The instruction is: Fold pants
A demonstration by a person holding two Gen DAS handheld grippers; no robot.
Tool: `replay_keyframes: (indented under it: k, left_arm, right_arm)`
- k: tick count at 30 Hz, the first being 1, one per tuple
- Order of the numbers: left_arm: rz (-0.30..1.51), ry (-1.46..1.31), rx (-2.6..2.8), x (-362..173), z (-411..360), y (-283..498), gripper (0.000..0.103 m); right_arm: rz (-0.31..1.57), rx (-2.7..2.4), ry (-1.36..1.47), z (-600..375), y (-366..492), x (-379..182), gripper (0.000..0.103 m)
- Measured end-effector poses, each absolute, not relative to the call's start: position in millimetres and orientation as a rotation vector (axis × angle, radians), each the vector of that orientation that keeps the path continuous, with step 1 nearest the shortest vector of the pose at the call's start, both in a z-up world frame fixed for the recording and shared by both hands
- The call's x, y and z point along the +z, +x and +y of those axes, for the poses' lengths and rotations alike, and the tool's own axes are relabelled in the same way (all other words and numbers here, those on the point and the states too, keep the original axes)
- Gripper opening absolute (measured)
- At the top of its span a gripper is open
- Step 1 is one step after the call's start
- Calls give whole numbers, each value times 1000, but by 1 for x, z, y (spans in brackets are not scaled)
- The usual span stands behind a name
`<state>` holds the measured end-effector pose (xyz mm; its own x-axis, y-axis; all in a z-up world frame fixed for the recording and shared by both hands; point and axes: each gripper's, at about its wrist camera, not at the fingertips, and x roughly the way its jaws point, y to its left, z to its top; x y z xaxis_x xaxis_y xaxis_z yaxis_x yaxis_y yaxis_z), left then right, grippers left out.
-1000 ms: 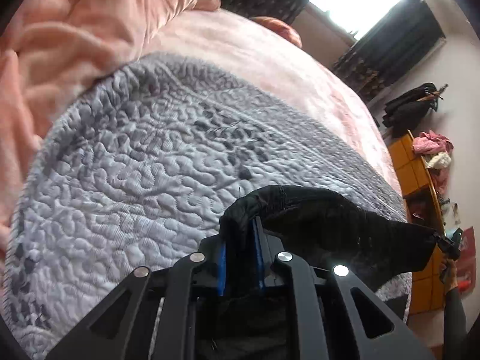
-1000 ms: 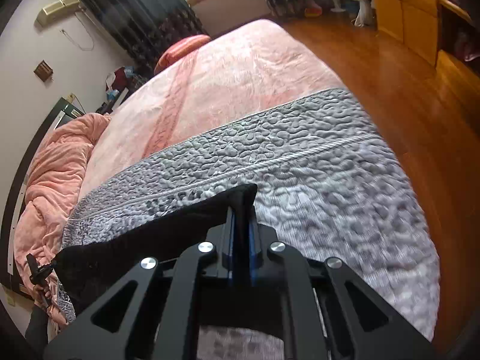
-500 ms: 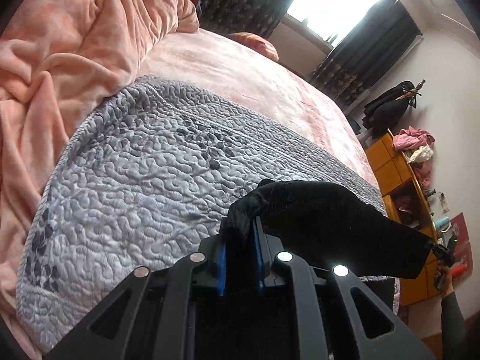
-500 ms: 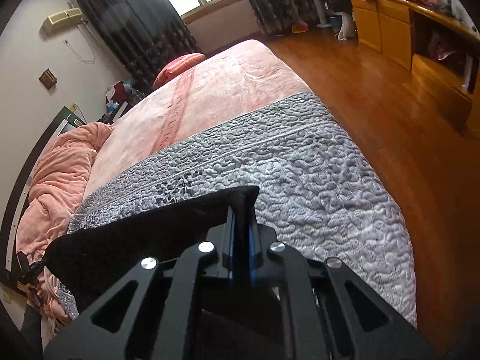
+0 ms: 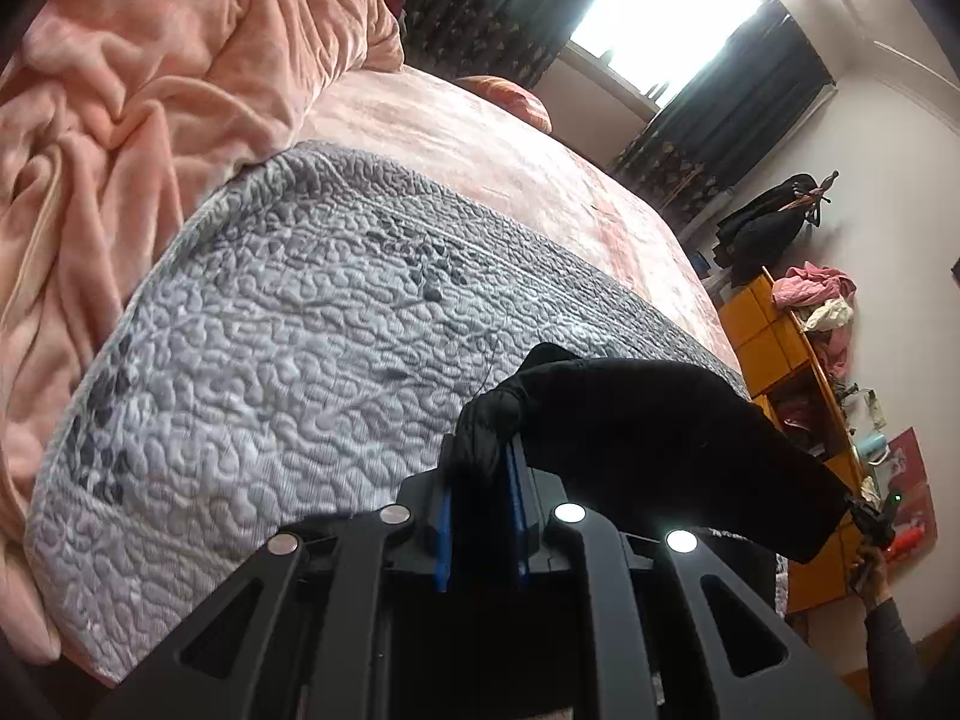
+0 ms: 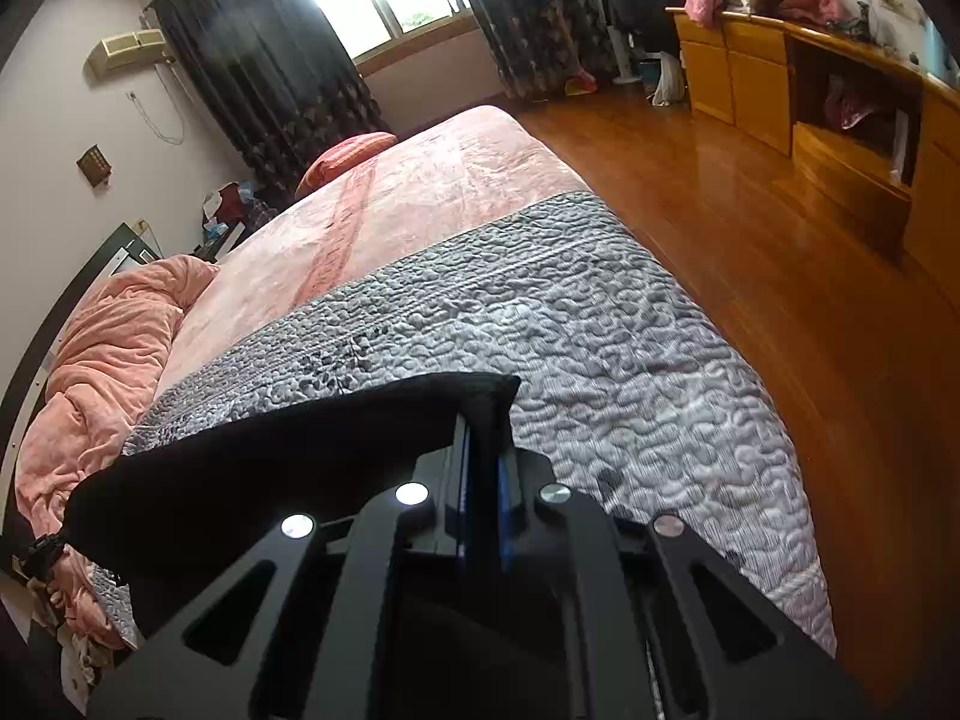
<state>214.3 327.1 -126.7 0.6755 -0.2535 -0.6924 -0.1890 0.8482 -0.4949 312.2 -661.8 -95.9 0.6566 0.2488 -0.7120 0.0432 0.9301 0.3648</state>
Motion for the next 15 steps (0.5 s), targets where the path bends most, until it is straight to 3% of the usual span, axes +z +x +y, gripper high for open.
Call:
replay_keyframes:
  k: [15]
  left_arm:
    - [857,-607,-33,-153,326,159,15]
  right_arm:
    - [803,85,276,-657,251,-101,8]
